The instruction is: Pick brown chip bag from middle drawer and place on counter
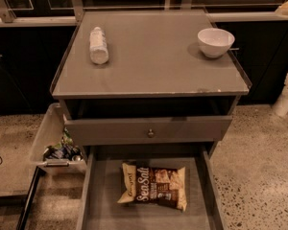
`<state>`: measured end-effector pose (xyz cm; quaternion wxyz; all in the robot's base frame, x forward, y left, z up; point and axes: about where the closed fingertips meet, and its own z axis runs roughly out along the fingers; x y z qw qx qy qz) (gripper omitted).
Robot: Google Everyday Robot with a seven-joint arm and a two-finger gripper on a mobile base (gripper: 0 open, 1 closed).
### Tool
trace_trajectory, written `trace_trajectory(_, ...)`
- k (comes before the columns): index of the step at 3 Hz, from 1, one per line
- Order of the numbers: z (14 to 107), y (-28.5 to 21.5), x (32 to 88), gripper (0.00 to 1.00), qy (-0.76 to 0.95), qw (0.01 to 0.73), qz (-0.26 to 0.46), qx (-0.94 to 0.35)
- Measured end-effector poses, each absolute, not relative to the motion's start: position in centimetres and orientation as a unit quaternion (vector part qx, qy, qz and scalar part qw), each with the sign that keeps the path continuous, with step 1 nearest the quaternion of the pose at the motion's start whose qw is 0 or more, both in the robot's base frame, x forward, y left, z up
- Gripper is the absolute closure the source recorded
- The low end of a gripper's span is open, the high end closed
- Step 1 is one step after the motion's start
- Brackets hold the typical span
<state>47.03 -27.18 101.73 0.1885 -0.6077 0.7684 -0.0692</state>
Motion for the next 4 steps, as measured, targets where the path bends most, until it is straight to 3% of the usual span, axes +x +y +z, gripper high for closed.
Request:
trace_trajectory(2, 100.0, -26.9, 46.5, 0.00, 0.768, 0.186, -0.056, -0.610)
trace_trajectory(4, 92.2, -24.3, 42.9, 0.00, 0.747, 0.177, -0.029, -0.640)
